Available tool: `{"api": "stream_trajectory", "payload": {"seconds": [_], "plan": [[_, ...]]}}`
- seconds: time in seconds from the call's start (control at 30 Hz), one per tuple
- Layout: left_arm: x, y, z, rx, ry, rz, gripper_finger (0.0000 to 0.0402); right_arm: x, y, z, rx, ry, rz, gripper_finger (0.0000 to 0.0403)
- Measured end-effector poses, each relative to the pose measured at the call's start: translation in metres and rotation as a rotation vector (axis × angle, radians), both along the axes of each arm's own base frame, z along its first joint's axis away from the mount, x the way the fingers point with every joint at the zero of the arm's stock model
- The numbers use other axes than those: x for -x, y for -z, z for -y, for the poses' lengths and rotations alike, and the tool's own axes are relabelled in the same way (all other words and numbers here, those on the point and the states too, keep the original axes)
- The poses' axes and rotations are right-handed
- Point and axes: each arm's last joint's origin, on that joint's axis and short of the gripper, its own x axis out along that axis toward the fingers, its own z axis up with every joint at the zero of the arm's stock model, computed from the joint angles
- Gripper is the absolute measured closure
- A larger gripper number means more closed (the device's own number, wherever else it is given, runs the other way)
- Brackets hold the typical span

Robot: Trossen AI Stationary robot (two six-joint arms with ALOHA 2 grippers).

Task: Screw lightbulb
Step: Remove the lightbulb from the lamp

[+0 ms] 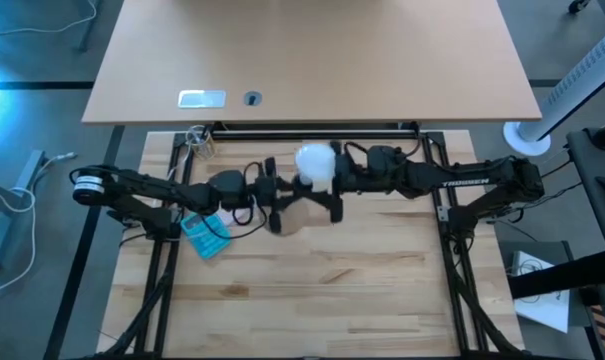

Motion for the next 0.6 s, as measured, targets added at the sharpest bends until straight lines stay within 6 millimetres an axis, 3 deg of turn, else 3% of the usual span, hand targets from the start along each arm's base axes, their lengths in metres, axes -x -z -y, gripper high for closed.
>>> {"api": "stream_trajectory", "payload": {"seconds": [0.23, 0.6], "plan": [[0.0, 0.002, -0.01, -0.046, -0.249, -0.029, 0.034, -0.003, -0.001, 0.009, -0.067, 0.331, 0.07, 0.0065], [-0.012, 0.003, -0.027, -0.092, -0.443, -0.062, 0.034, -0.017, 0.013, 0.019, -0.155, 0.61, 0.122, 0.0095]]}}
